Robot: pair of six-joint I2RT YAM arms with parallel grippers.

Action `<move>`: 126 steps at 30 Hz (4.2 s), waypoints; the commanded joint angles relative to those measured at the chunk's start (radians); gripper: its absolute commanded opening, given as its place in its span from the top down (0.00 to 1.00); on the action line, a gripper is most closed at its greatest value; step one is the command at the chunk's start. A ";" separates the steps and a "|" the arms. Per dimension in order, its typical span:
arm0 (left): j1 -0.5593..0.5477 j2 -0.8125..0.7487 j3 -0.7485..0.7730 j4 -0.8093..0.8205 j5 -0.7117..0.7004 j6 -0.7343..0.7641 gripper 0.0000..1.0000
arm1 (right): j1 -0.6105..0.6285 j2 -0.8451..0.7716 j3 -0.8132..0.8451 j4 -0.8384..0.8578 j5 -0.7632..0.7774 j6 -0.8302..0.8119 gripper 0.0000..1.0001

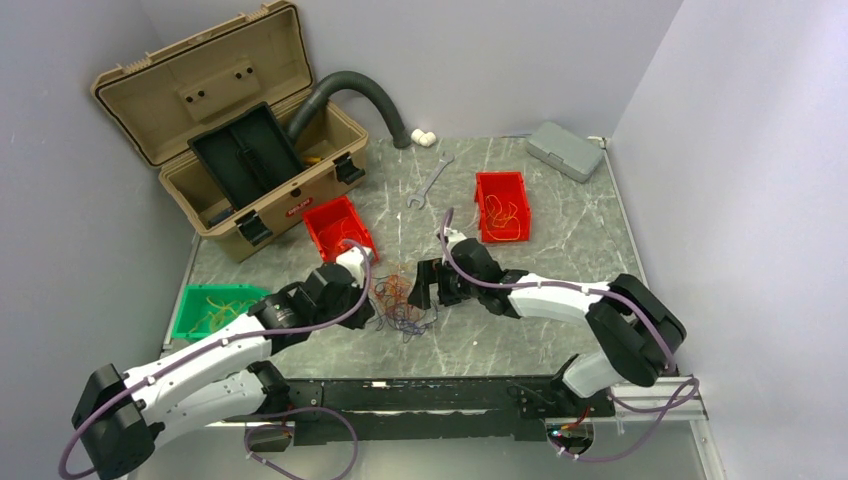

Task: Untangle the cables
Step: Untie the cable, then pick up the cable from the bin.

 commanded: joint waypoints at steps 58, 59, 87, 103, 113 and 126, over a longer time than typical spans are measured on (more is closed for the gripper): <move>0.058 0.112 0.143 -0.071 -0.162 -0.031 1.00 | -0.368 -0.419 0.008 -0.608 0.568 0.149 1.00; 0.058 0.104 0.140 -0.048 -0.124 -0.015 1.00 | -0.368 -0.433 0.003 -0.583 0.524 0.116 1.00; 0.116 0.316 0.594 -0.092 0.117 0.021 1.00 | -0.321 -0.601 0.086 -0.956 0.769 0.295 1.00; 0.010 0.515 0.596 0.029 0.204 -0.020 1.00 | -0.319 -0.606 0.053 -0.851 0.597 0.250 1.00; 0.010 0.511 0.561 -0.004 0.171 0.020 1.00 | -0.321 -0.640 0.031 -0.730 0.433 0.182 1.00; 0.007 0.569 0.567 0.014 0.200 0.018 1.00 | -0.319 -0.586 0.106 -0.910 0.624 0.236 1.00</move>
